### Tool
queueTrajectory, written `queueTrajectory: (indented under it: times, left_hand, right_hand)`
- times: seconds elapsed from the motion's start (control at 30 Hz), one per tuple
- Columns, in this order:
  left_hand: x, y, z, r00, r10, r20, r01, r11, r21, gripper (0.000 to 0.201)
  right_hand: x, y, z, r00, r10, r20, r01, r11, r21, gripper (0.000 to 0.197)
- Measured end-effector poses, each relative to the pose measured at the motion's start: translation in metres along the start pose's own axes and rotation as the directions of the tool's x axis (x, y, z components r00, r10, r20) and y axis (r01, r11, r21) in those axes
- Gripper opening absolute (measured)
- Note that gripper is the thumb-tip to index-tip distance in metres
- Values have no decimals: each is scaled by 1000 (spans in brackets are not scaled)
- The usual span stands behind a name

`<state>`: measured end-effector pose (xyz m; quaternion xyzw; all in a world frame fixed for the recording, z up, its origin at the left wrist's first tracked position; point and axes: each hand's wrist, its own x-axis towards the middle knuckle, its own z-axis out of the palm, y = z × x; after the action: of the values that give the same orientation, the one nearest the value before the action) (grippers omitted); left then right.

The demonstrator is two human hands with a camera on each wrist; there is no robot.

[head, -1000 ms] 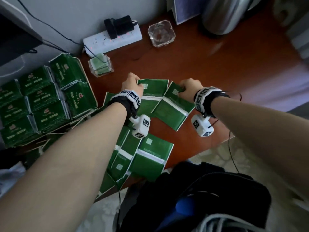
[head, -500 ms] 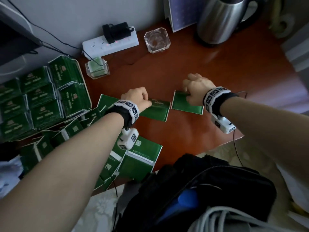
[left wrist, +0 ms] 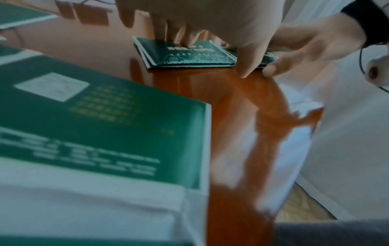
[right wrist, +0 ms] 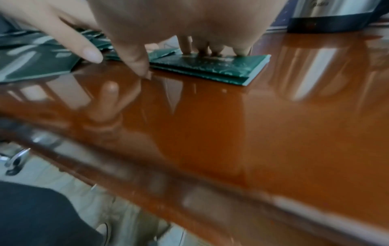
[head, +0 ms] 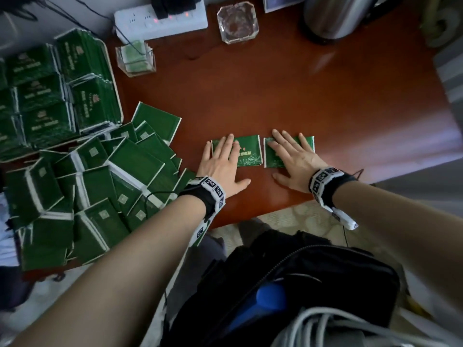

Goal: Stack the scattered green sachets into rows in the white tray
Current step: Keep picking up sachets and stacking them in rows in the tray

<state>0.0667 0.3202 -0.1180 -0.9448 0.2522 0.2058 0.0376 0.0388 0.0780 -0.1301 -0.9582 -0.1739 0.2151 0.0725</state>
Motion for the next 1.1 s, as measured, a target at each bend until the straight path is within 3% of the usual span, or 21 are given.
queueTrajectory:
  times: [0.27, 0.37, 0.43, 0.57, 0.7, 0.83, 0.93, 1.1]
  left_hand:
    - [-41, 63, 30, 999, -23, 24, 22, 999, 38, 131]
    - [-51, 79, 43, 999, -30, 15, 29, 994, 108, 132]
    - [-58, 87, 53, 999, -31, -18, 33, 986, 162, 118]
    - [-76, 96, 72, 958, -30, -286, 56, 995, 85, 43]
    - [-96, 100, 63, 949, 8, -316, 1, 1000, 27, 26]
    - [-121, 91, 25, 995, 14, -95, -22, 996, -89, 13]
    - [-147, 76, -10, 991, -38, -125, 20, 990, -140, 14]
    - [-197, 31, -67, 946, -245, -213, 198, 956, -217, 18]
  right_hand:
    - [-51, -3, 42, 997, -55, -57, 54, 998, -24, 99]
    - [-66, -6, 51, 998, -45, -37, 43, 998, -51, 108]
    - [-74, -10, 56, 999, -35, 3, 35, 993, -109, 108]
    - [-91, -17, 69, 999, -26, -33, 21, 988, -156, 103]
    - [-101, -28, 66, 1000, 19, -24, -21, 998, -64, 92]
    - [-111, -48, 21, 994, 95, 45, -92, 994, -53, 57]
    - [-114, -71, -31, 992, 119, 29, -115, 987, -108, 34]
    - [-93, -121, -108, 993, 82, -88, -93, 987, -128, 32]
